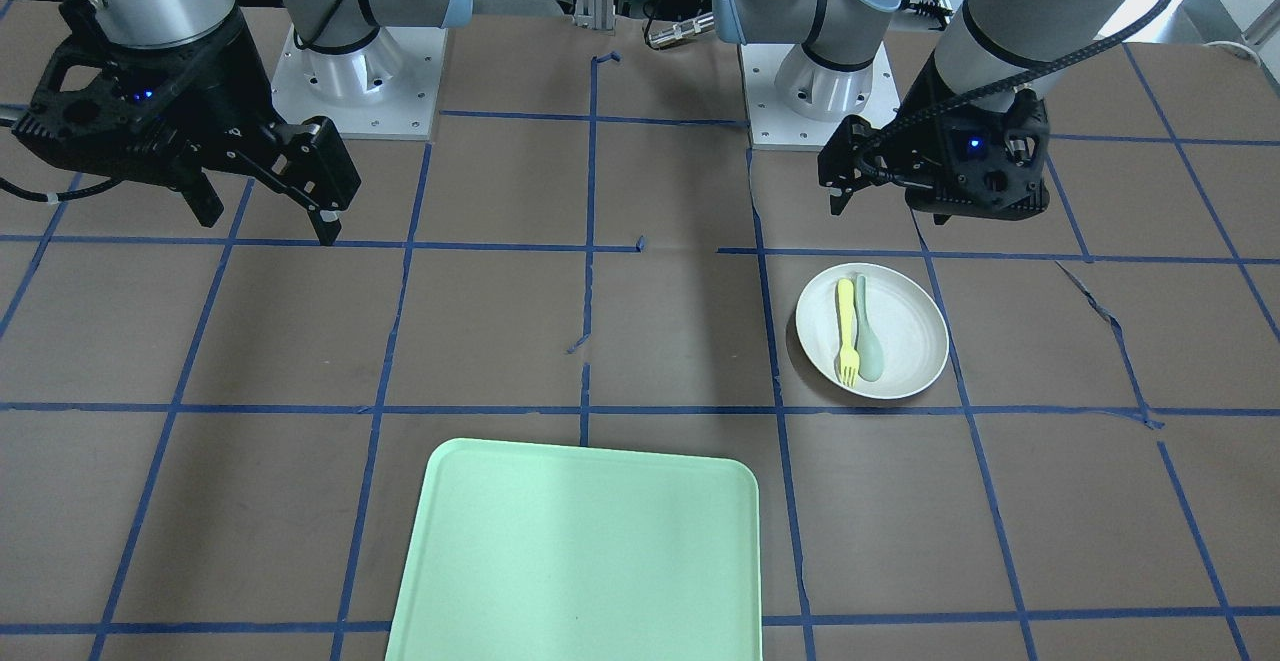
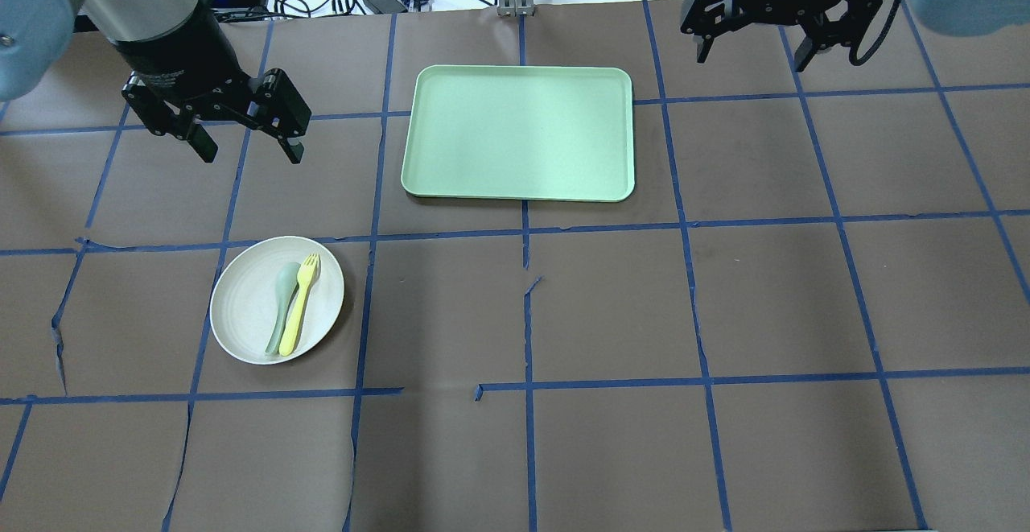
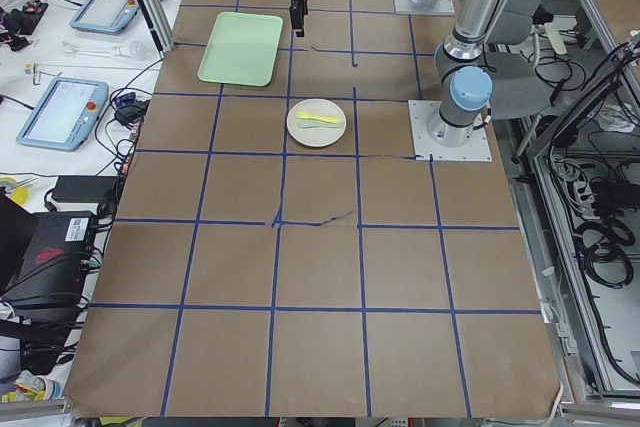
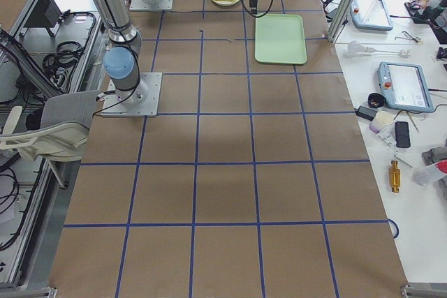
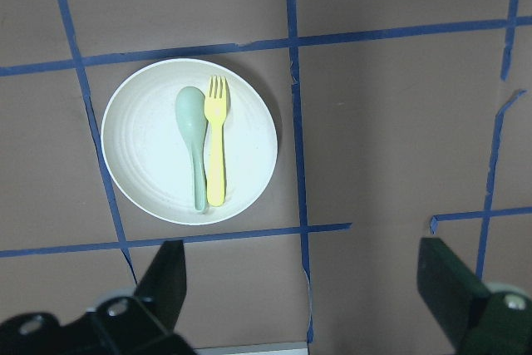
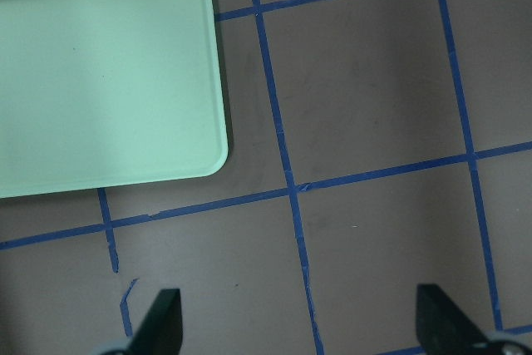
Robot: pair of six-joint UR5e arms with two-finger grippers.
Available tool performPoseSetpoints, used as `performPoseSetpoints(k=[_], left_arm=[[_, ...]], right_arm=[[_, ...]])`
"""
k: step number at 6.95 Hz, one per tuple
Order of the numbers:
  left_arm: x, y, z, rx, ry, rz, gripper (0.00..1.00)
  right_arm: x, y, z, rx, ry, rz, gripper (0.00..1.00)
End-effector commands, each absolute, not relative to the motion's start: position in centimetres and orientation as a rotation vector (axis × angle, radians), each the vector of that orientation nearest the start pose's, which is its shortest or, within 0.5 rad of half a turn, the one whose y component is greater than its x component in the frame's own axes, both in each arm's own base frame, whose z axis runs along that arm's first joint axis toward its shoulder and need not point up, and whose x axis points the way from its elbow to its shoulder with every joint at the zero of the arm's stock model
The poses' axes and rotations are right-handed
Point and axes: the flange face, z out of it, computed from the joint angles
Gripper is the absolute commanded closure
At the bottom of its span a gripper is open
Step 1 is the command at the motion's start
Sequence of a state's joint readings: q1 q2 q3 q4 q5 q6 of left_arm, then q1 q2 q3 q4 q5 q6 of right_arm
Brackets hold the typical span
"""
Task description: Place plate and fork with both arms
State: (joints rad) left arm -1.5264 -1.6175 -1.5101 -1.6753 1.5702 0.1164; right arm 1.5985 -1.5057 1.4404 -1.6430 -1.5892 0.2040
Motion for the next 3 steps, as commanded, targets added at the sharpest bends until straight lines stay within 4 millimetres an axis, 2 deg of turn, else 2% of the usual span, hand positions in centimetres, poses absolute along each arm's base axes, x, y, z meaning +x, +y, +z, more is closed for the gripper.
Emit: performPoseSetpoints(k=[1, 3], left_arm=[[-11.02, -50.52, 48.51, 0.104, 3.144, 0.140, 0.00], [-10.91, -50.63, 48.53, 0.109, 3.140, 0.107, 0.00]], right_arm=[[14.61, -52.79, 52.67, 0.278, 3.124, -0.216, 0.00], [14.61, -52.79, 52.67, 0.278, 3.124, -0.216, 0.00]])
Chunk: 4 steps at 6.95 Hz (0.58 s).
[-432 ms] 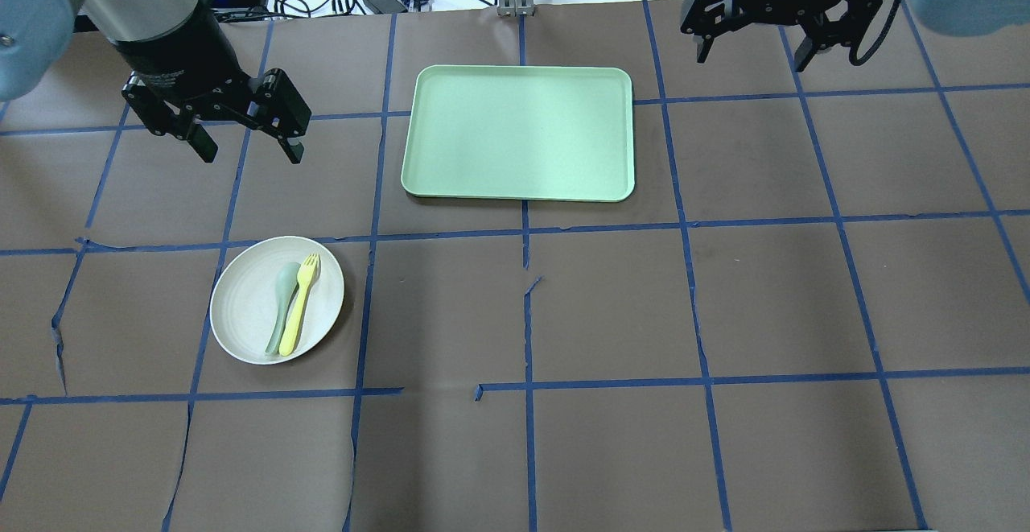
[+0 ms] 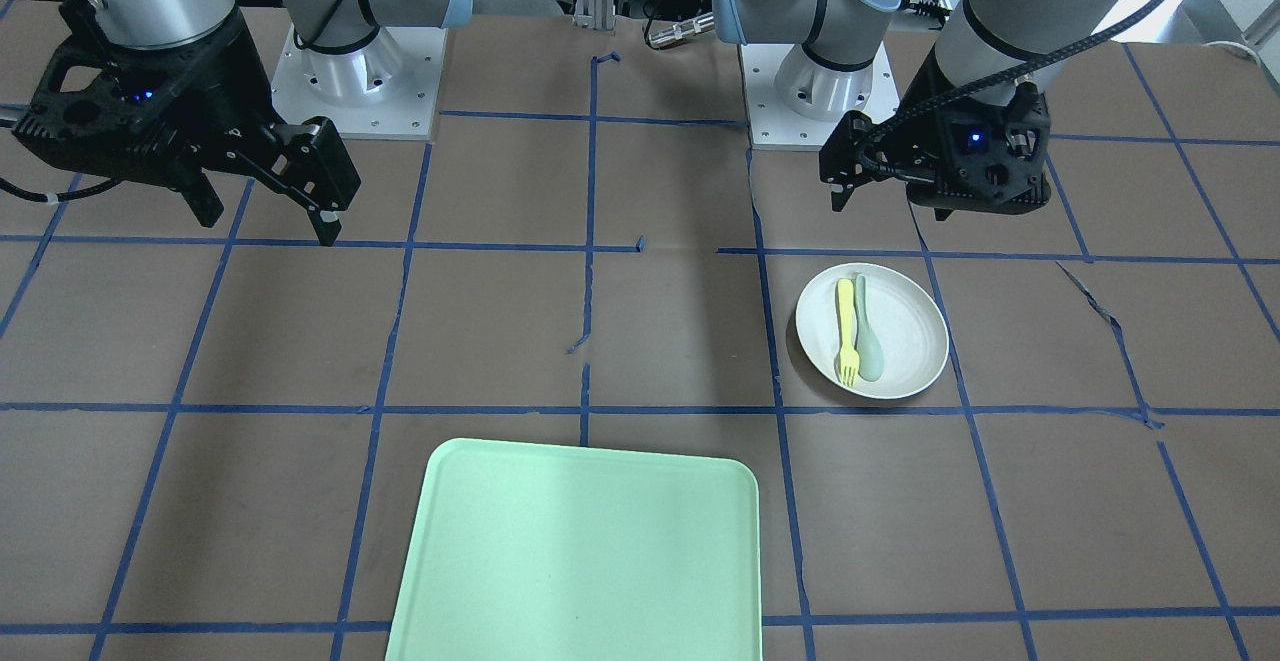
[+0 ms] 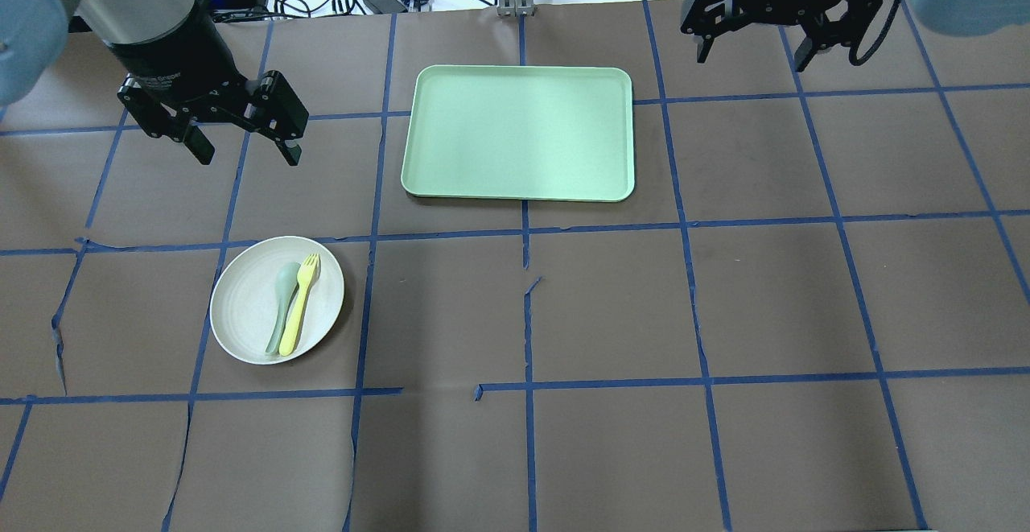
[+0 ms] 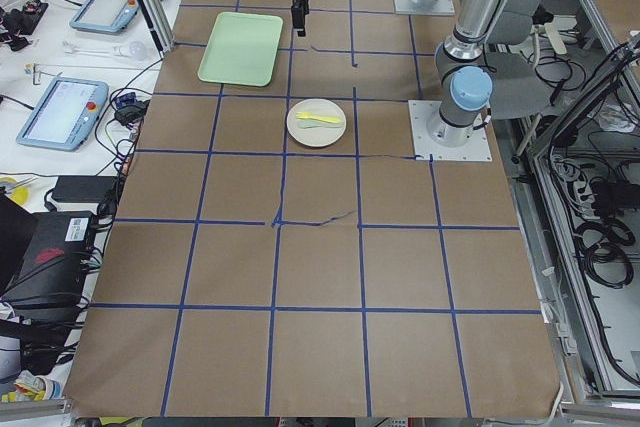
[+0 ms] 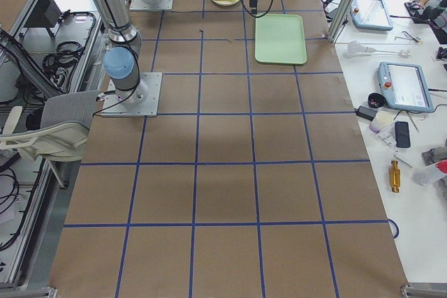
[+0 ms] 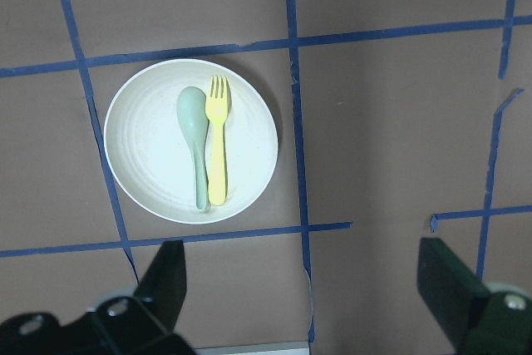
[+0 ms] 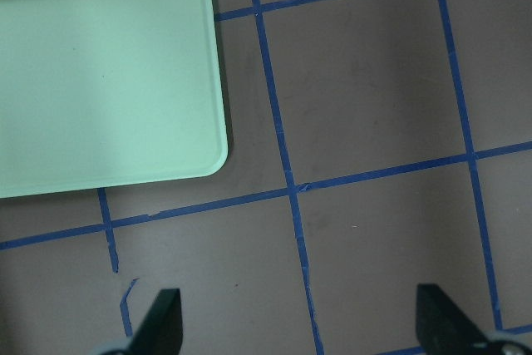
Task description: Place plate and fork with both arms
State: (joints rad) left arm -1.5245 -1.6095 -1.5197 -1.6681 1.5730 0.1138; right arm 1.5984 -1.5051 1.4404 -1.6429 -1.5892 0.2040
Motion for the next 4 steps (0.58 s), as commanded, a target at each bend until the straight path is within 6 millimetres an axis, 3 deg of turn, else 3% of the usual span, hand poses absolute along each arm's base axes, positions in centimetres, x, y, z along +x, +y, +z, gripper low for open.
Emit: performPoseSetpoints(k=[1, 4], left_arm=[[-10.89, -50.62, 48.58, 0.121, 3.139, 0.099, 0.00], [-10.68, -50.45, 48.12, 0.108, 3.148, 0.105, 0.00]], right_arm=[[14.61, -52.79, 52.67, 0.278, 3.124, -0.216, 0.00], [14.61, -52.79, 52.67, 0.278, 3.124, -0.216, 0.00]])
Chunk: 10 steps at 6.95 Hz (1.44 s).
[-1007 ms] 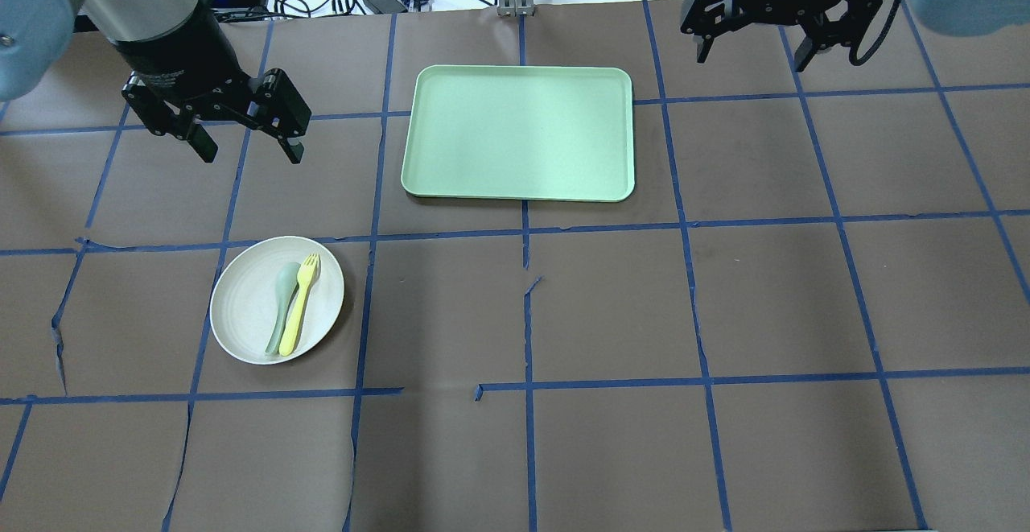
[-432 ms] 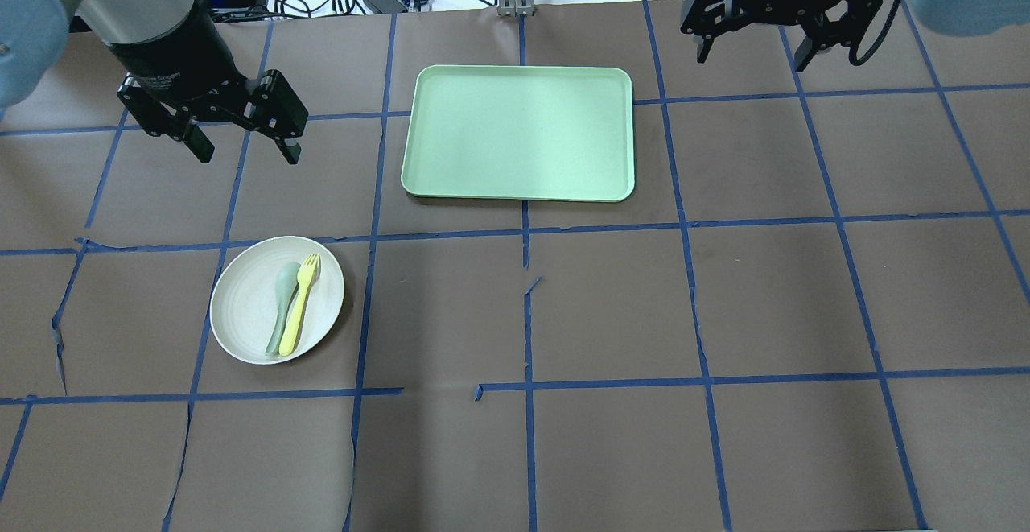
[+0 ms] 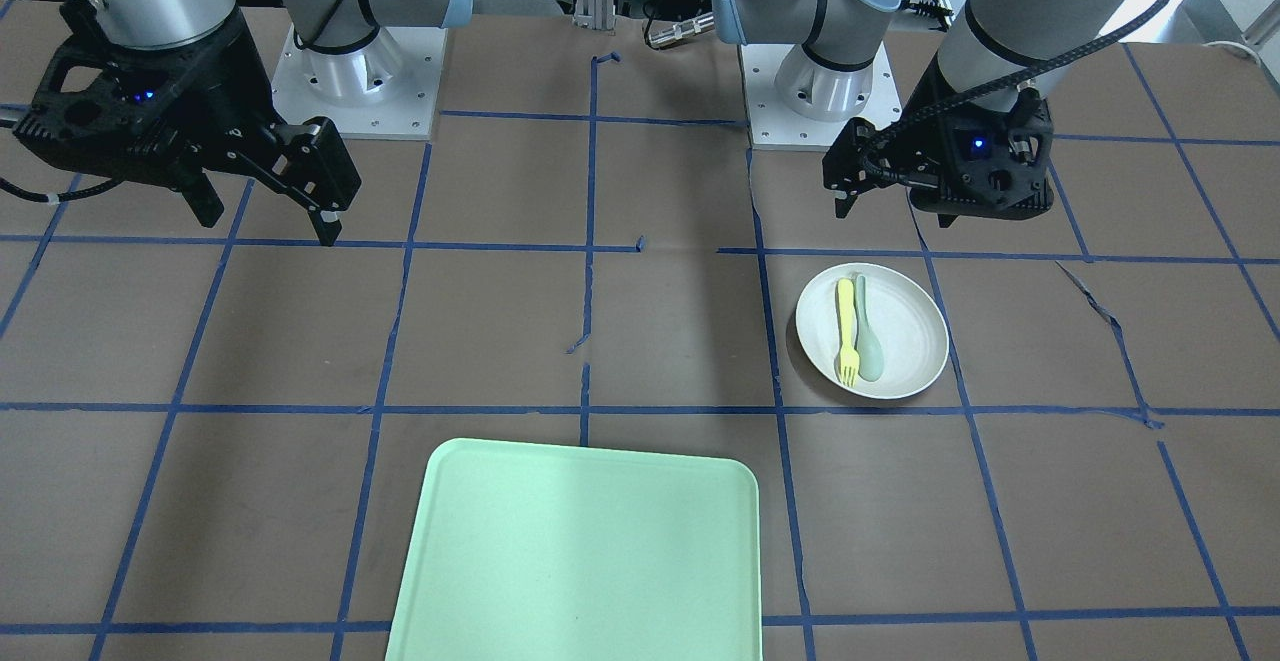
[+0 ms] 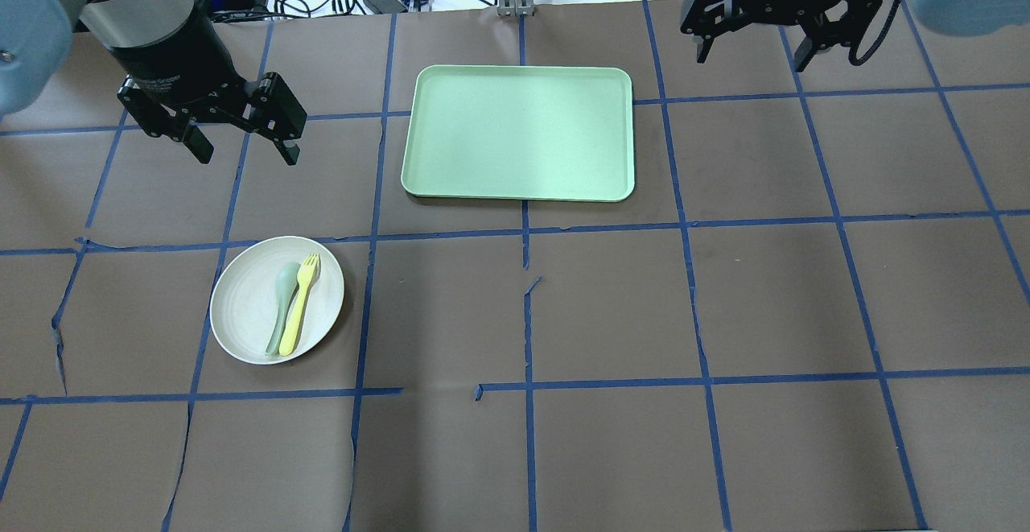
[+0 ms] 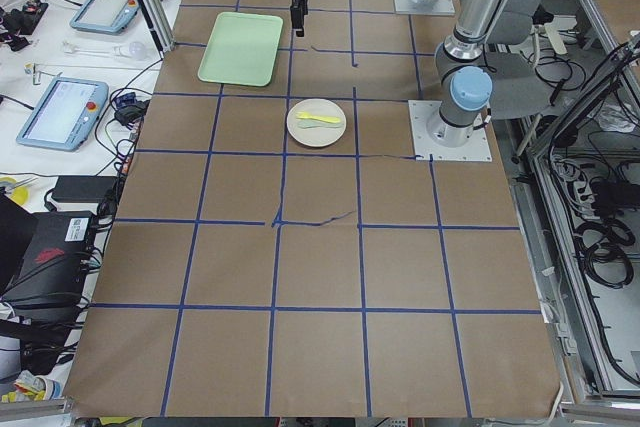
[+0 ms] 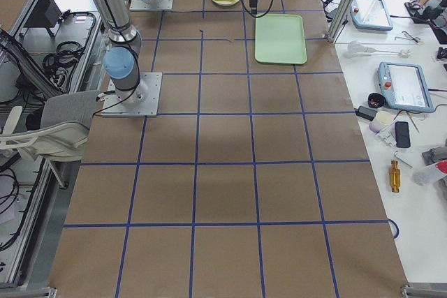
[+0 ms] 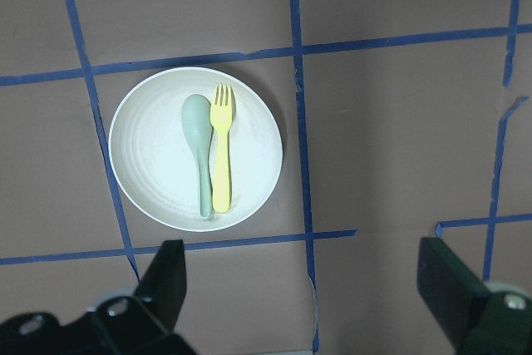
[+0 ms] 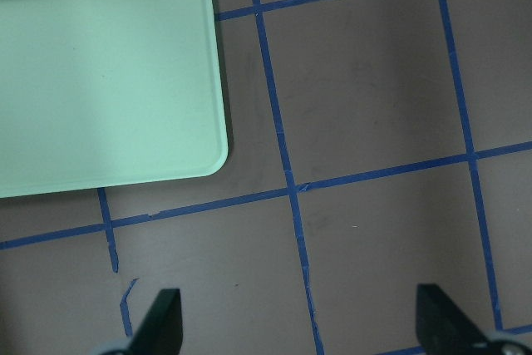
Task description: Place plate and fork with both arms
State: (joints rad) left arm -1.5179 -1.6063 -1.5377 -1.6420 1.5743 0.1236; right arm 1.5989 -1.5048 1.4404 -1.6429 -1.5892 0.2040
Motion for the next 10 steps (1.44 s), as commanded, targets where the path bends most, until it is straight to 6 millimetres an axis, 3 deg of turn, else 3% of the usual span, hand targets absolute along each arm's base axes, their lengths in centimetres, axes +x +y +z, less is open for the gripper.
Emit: performPoseSetpoints(k=[1, 10], left_arm=[[-10.96, -50.30, 47.98, 0.113, 3.153, 0.110, 0.00], [-11.00, -49.64, 48.60, 0.113, 3.145, 0.098, 0.00]], right_arm=[[14.69, -52.77, 52.67, 0.276, 3.124, -0.216, 0.00], [14.86, -52.85, 52.53, 0.271, 3.125, -0.214, 0.00]])
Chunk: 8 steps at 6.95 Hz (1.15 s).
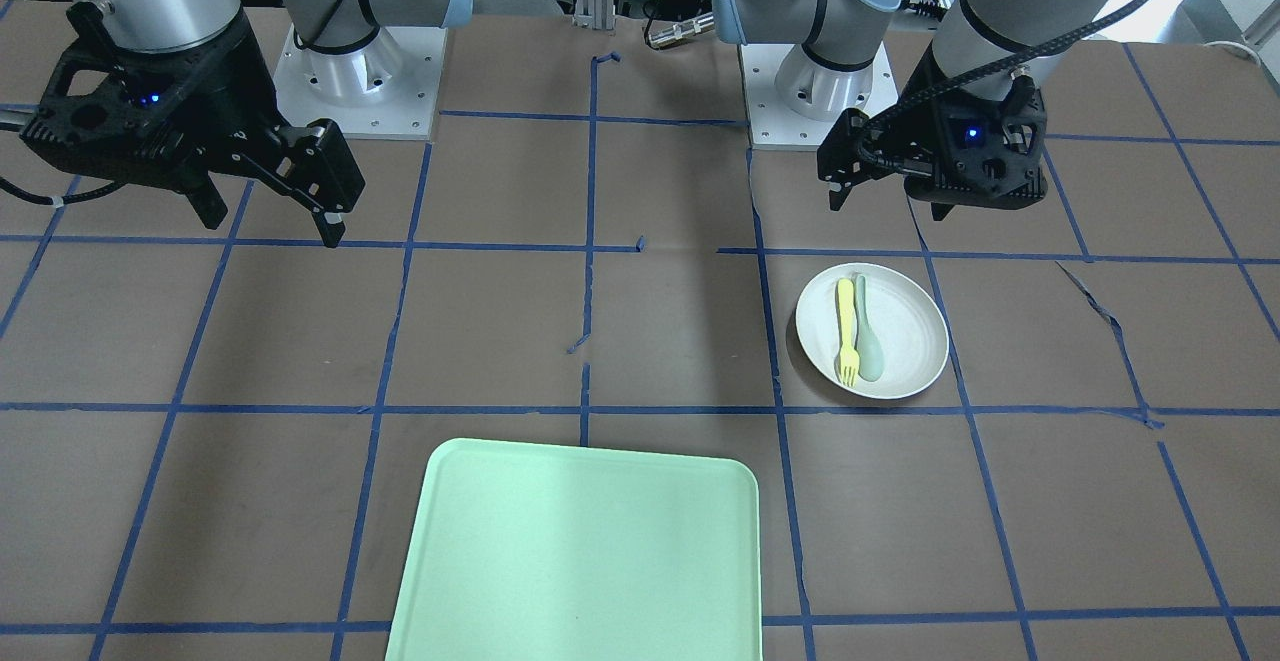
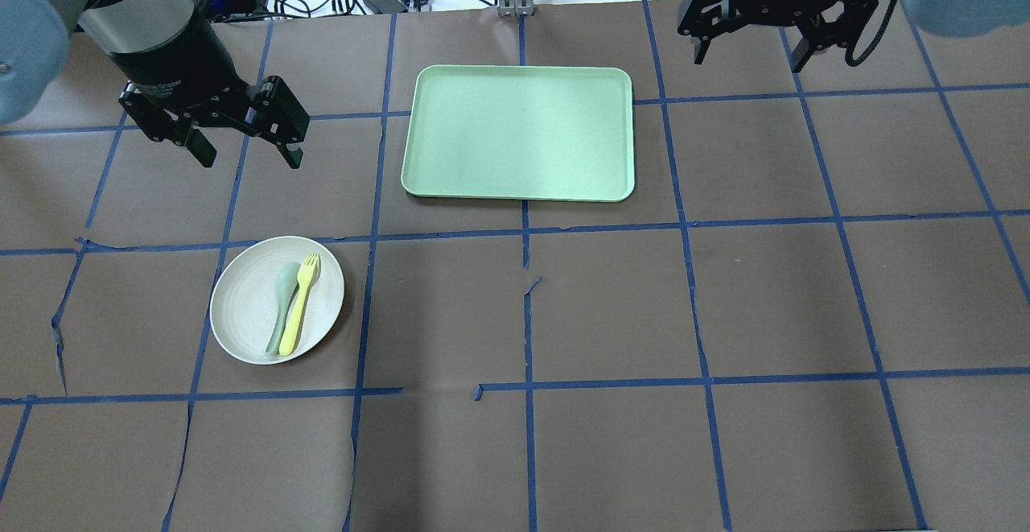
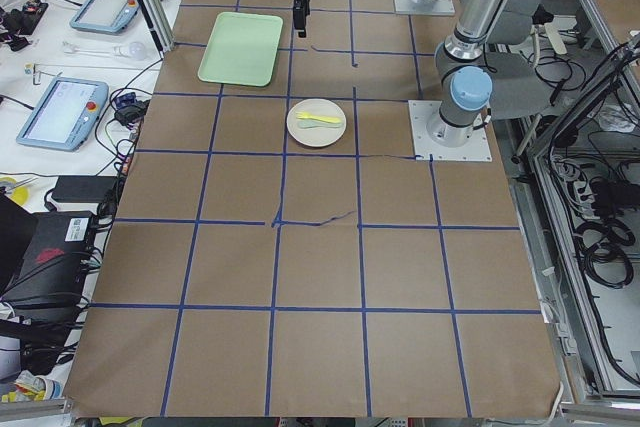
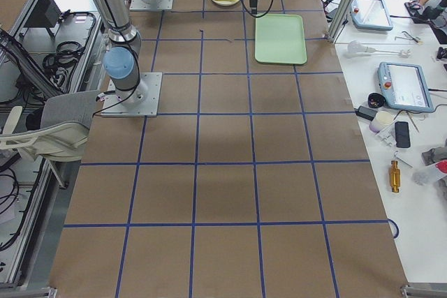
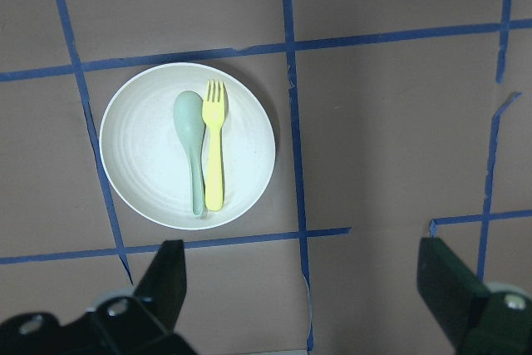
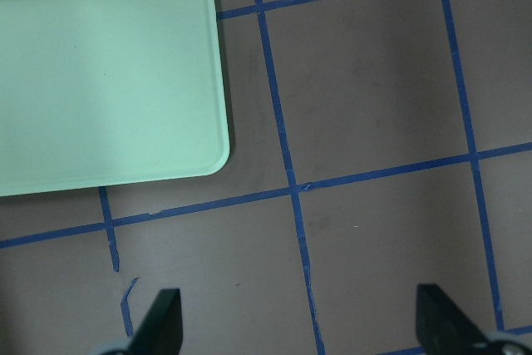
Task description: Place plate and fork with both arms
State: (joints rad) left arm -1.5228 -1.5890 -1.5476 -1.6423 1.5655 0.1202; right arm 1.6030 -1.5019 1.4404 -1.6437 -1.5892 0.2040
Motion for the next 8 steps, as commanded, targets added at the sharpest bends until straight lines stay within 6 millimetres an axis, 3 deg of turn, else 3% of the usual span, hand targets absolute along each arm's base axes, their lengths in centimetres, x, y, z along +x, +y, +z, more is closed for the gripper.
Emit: performPoseSetpoints(k=[1, 3, 6, 7, 8], left_arm=[[-11.0, -49.7, 48.3, 0.111, 3.148, 0.112, 0.00], [-9.7, -49.9, 46.3, 0.067, 3.153, 0.189, 0.00], [-7.9, -50.2, 45.4, 0.023, 3.141, 0.220, 0.00], [-5.1, -50.6, 45.0, -0.056, 3.148, 0.222, 0.00], [-1.0, -50.8, 44.4, -0.181, 3.147, 0.243, 0.00]], right_arm=[[14.9, -52.8, 52.5, 0.271, 3.125, -0.212, 0.00], [14.9, -52.8, 52.5, 0.271, 3.125, -0.212, 0.00], [14.9, -52.8, 52.5, 0.271, 3.125, -0.212, 0.00], [14.9, -52.8, 52.5, 0.271, 3.125, -0.212, 0.00], [14.9, -52.8, 52.5, 0.271, 3.125, -0.212, 0.00]])
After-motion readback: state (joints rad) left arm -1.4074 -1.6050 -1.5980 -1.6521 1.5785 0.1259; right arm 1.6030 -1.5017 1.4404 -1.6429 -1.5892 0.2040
